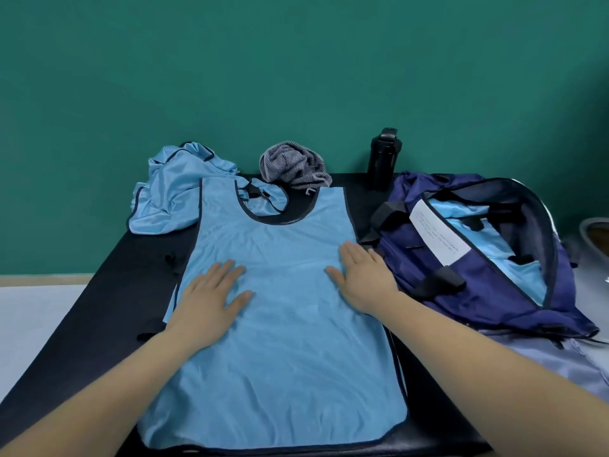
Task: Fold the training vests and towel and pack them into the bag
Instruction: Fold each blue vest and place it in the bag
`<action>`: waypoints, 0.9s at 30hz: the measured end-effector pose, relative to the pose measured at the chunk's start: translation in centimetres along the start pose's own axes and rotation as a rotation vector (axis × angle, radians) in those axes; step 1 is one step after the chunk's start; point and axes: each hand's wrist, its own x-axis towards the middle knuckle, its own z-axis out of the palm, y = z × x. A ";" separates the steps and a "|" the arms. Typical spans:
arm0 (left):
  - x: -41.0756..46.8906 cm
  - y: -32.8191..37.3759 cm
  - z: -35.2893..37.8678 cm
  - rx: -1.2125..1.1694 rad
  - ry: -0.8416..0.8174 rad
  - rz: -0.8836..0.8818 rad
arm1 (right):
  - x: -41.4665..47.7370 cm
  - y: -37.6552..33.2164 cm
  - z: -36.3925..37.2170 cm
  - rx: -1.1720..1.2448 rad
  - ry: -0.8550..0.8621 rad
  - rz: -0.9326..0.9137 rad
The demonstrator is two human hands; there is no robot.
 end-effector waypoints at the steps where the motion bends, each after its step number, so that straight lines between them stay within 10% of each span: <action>1: -0.3 -0.4 -0.1 -0.019 -0.015 -0.019 | 0.0 0.4 0.2 -0.007 0.011 0.027; 11: 4.6 -1.1 -5.1 0.060 -0.112 -0.028 | 3.2 0.6 -3.0 -0.231 0.475 -0.135; 27: 25.6 -5.7 -8.7 0.183 0.220 -0.036 | 23.4 3.4 -7.8 0.047 0.108 0.079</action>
